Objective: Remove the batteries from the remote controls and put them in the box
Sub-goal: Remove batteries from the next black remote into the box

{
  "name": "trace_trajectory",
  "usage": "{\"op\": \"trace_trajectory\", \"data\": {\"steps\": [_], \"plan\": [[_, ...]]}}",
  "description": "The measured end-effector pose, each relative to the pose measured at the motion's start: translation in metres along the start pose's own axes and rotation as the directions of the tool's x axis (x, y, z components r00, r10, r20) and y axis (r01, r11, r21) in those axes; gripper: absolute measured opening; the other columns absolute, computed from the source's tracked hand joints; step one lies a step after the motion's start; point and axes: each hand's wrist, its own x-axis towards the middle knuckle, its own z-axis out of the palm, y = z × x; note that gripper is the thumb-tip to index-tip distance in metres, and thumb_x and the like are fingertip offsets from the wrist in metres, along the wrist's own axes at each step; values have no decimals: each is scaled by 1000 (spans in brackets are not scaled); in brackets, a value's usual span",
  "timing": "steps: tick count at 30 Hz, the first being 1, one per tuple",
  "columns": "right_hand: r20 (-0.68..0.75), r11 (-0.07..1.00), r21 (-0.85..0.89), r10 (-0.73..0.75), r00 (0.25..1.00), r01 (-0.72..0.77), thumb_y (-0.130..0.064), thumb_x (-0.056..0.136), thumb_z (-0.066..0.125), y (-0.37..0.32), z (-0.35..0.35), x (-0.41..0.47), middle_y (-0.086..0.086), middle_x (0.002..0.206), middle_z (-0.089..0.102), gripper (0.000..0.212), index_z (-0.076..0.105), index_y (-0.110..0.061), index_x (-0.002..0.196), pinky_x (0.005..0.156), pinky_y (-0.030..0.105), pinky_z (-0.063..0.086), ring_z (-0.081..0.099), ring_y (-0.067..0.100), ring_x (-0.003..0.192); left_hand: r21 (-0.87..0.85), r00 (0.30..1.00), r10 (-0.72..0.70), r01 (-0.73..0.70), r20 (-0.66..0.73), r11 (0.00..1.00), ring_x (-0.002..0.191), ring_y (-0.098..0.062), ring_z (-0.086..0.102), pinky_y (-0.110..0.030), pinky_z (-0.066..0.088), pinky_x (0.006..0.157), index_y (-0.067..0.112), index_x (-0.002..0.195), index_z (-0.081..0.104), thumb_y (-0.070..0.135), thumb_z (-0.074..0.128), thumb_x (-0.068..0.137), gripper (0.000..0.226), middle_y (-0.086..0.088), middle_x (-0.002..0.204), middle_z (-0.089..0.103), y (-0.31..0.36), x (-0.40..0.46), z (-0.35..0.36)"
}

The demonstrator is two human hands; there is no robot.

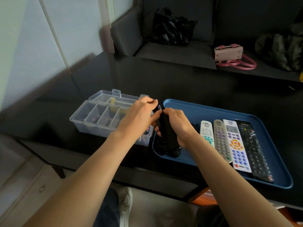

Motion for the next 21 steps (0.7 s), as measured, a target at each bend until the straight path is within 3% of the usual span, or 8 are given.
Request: {"op": "trace_trajectory", "data": {"steps": [3,7,9,10,12,17,19,21], "plan": [[-11,999,-18,-33,999,33,-13,99,31,1,0,-1,10,59,57,36,56,-4,75,51,29,44,51,18,53,126,995,58,-68,75,990,99,-35,61,-40,51,81,-5,120,56,18,48,94,36,-21,113,61,1,3,8],[-32,997,-67,-44,999,41,-14,98,32,3,-2,0,10,60,58,35,55,-4,73,53,31,46,52,19,54,227,975,105,-149,195,963,62,-28,67,-28,54,46,-11,94,66,-3,81,58,39,-19,77,68,2,3,10],[-31,996,-79,-44,999,41,-14,98,31,3,-4,1,13,65,59,35,57,-3,76,52,30,46,52,20,55,218,973,155,-191,174,957,56,-29,66,-28,52,41,-9,84,68,0,76,65,23,-19,71,68,5,3,9],[-31,997,-72,-37,999,35,-14,98,31,3,-5,1,14,67,59,35,57,-2,78,51,29,46,52,20,55,198,968,182,-216,175,956,59,-32,67,-31,54,44,-10,84,68,6,63,76,18,-21,74,68,5,3,8],[-35,999,-40,-17,999,15,-14,98,31,2,-5,2,14,68,59,35,58,-1,80,48,26,45,52,19,54,118,962,180,-206,205,971,69,-35,69,-40,58,55,-10,91,68,20,39,86,42,-25,86,69,4,2,3],[20,993,74,86,996,-88,-21,101,27,-1,-7,2,13,69,60,37,57,0,93,50,26,45,52,18,56,29,962,235,-241,139,970,100,-29,66,-34,47,89,-1,108,67,4,63,80,29,-19,107,68,-3,-1,-6],[34,991,91,99,994,-102,-22,101,27,-2,-7,2,13,70,60,37,57,0,98,51,26,45,53,18,57,65,957,247,-259,151,964,111,-28,60,-27,37,93,2,115,63,-11,64,75,43,-18,116,64,-4,-3,-10],[51,987,94,123,991,-127,-22,101,27,-2,-6,2,13,71,60,37,57,0,96,52,27,46,53,18,58,98,955,265,-279,135,955,110,-30,61,-27,43,90,3,113,65,-18,65,67,50,-20,117,63,0,-5,-13]]}}
